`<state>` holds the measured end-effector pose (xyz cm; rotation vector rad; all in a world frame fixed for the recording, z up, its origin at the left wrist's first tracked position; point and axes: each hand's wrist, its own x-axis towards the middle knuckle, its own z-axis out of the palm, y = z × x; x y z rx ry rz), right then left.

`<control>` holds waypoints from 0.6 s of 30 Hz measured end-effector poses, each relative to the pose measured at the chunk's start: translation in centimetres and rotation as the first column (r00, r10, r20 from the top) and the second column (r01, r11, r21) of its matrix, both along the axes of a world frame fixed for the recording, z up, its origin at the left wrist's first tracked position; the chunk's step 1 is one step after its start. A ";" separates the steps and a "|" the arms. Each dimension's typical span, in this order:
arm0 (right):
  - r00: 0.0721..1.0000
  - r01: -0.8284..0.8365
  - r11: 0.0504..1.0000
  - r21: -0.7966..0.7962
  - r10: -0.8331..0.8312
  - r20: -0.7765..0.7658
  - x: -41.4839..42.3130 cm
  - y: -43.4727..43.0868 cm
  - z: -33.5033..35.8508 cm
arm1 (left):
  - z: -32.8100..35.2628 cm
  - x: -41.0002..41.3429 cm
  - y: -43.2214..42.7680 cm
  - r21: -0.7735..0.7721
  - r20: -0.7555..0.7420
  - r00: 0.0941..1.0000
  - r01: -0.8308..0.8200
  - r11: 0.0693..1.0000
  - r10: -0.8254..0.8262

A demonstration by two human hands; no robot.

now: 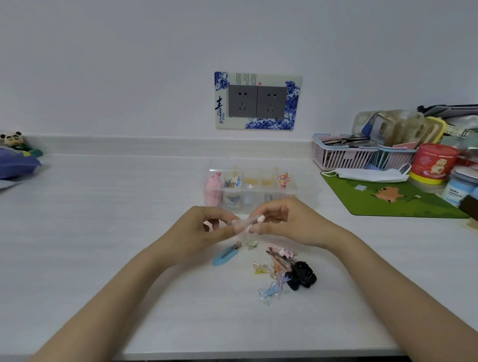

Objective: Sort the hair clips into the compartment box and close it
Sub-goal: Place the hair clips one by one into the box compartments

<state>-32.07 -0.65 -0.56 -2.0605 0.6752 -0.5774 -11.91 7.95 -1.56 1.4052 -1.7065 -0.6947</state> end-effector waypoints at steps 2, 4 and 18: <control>0.994 0.038 0.999 0.034 -0.042 0.101 0.1 0.0 0.1 | 0.1 -0.4 0.0 -0.002 -0.060 0.998 0.022 1.000 -0.022; 0.987 0.073 0.997 0.007 -0.073 0.142 0.3 0.1 0.3 | 0.1 -0.9 -0.1 -0.004 -0.063 0.997 0.047 0.999 -0.047; 0.894 0.440 0.865 -0.241 -0.447 0.028 1.0 -7.5 4.0 | -1.0 0.9 -0.8 0.043 0.129 0.990 -0.057 0.997 0.051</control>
